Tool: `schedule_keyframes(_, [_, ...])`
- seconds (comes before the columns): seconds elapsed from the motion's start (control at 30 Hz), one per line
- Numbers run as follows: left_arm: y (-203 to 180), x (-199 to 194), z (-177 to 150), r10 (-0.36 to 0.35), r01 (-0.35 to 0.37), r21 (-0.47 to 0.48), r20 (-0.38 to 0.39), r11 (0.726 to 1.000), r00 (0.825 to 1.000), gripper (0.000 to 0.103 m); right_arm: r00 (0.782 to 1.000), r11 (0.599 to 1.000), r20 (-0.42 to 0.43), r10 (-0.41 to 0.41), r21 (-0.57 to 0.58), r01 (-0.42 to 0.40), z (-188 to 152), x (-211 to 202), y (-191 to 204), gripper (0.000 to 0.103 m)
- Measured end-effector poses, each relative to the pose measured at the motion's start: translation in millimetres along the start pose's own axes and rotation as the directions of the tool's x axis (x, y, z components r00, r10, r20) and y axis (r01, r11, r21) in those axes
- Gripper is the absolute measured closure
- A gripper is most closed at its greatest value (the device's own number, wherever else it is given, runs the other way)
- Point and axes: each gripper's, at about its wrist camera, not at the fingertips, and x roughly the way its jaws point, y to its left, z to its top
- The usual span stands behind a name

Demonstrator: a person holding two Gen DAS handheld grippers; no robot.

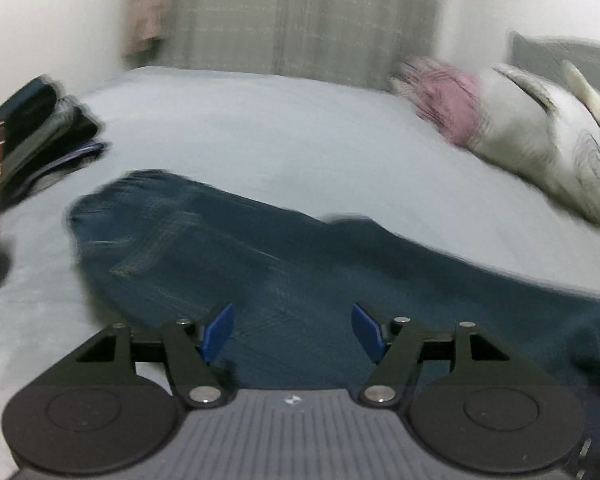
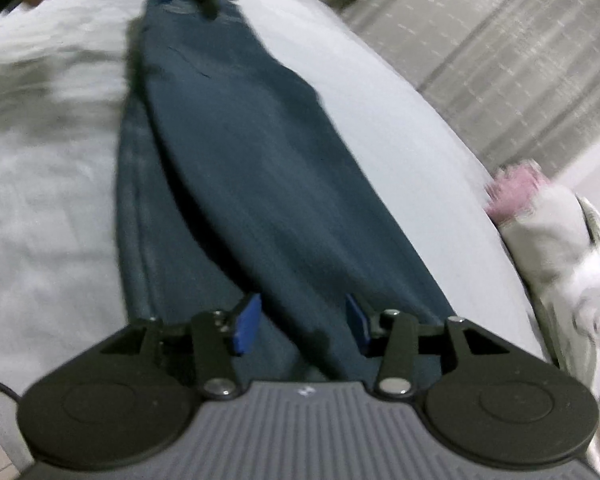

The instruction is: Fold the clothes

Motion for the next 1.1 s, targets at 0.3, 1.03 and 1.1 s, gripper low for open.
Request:
schedule_keyframes(0.3, [-122, -17, -52, -0.295, 0.219, 0.490, 0.081, 0.844, 0.952, 0.037, 0.982, 0.987, -0.126, -0.140, 0.055, 0.148, -92, -11, -52, 0.055])
schedule_keyframes(1.03, [-183, 4, -59, -0.407, 0.343, 0.639, -0.051, 0.689, 0.912, 0.100, 0.959, 0.959, -0.039, -0.281, 0.004, 0.282, -143, -52, -99, 0.094])
schedule_keyframes(1.1, [-176, -9, -52, -0.433, 0.368, 0.624, -0.052, 0.689, 0.900, 0.100, 0.958, 0.958, -0.032, -0.285, 0.012, 0.285, -139, -68, -108, 0.094])
